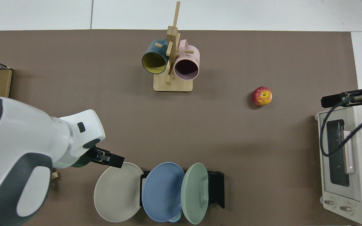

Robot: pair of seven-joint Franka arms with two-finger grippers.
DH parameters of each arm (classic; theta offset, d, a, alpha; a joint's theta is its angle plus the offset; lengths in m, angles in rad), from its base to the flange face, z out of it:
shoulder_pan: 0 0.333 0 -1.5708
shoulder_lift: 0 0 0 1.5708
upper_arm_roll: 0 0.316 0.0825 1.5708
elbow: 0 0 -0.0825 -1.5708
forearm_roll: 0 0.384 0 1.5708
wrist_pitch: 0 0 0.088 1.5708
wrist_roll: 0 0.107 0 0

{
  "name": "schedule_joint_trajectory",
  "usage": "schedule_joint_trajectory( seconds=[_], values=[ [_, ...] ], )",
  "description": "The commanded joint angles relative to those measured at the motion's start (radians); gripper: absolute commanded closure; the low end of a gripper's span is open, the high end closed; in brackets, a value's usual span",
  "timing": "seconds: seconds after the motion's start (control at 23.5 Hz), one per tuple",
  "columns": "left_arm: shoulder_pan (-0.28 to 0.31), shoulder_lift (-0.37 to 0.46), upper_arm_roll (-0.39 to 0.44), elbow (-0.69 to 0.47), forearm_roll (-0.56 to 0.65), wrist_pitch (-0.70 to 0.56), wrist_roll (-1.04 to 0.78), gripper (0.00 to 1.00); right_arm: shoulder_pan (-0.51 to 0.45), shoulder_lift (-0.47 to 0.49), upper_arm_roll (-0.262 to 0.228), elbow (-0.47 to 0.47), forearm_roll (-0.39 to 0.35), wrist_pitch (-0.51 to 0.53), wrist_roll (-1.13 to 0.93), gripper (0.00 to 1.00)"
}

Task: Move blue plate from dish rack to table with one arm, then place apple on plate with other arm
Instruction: 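Reach the left gripper to the blue plate while the right gripper reaches the apple, then grasp the blue plate rim with the left gripper and lift it from the rack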

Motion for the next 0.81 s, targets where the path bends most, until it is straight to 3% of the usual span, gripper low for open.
schedule_joint_trajectory(
  seconds=[0.0,0.34,0.64,0.77],
  values=[
    [0.014,-0.118,-0.017,-0.173,-0.095,0.113,0.035,0.00,0.003,0.078,0.007,-0.020,0.025,0.067,0.069,0.00],
    [0.016,-0.152,-0.098,-0.320,-0.190,0.145,0.019,0.00,0.048,0.247,0.007,-0.035,0.093,0.281,0.069,0.00],
    [0.017,-0.146,-0.227,-0.457,-0.296,0.403,-0.068,0.01,0.072,0.346,0.007,-0.082,0.096,0.469,0.059,0.00],
    [0.017,-0.146,-0.248,-0.468,-0.301,0.431,-0.106,0.02,0.072,0.392,0.007,-0.090,0.097,0.519,0.058,0.00]
  ],
)
